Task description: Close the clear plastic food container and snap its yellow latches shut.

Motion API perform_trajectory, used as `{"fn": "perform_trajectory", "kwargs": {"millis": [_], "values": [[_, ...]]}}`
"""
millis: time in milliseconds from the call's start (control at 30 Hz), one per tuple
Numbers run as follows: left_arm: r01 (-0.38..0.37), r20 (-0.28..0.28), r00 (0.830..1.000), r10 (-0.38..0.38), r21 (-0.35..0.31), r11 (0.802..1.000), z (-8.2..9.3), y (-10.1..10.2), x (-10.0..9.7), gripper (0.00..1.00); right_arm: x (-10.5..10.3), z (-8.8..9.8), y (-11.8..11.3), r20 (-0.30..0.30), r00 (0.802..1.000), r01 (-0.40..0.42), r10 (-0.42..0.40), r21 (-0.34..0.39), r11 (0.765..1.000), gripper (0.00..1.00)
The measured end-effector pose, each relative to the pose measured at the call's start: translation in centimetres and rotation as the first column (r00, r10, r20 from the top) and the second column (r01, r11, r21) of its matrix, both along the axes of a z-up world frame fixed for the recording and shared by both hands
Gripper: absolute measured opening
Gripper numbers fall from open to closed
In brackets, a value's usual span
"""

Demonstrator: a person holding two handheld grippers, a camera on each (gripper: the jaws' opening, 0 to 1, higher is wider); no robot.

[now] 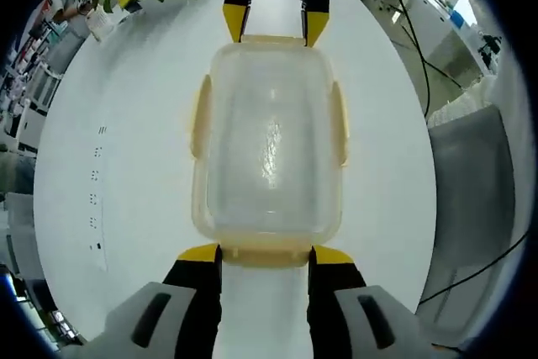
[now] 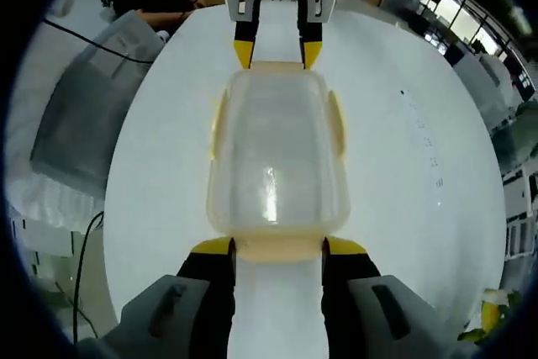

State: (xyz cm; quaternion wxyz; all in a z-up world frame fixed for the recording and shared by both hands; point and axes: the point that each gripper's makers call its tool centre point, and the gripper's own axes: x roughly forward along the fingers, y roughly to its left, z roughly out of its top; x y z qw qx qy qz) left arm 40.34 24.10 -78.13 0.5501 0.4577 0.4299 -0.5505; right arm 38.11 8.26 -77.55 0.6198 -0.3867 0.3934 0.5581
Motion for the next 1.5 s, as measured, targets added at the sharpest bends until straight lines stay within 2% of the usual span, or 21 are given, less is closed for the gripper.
{"fn": "perform_trajectory", "kwargs": {"millis": [200, 433, 600, 1500], "values": [[0.025, 0.004, 1.0, -0.026, 0.026, 0.999, -0.7, -0.9, -0.4, 0.33, -0.3, -1.1, -0.8, -0.013, 1.0, 0.012, -0.012, -0.021, 1.0, 0.37], [0.021, 0.0, 1.0, -0.021, 0.047, 0.999, -0.8, -0.3, -0.4, 0.33, -0.1, -1.1, -0.2, -0.008, 1.0, 0.003, -0.003, -0.021, 1.0, 0.37], [0.023, 0.008, 1.0, -0.024, 0.054, 0.998, -0.8, -0.3, -0.3, 0.33, 0.2, -1.8, -0.2, -0.013, 1.0, 0.003, -0.003, -0.052, 0.999, 0.37], [0.042, 0.012, 0.999, -0.043, 0.111, 0.993, -1.5, 0.0, -0.2, 0.34, 0.3, -2.0, -0.5, -0.043, 0.999, 0.015, -0.018, -0.059, 0.998, 0.37]]}}
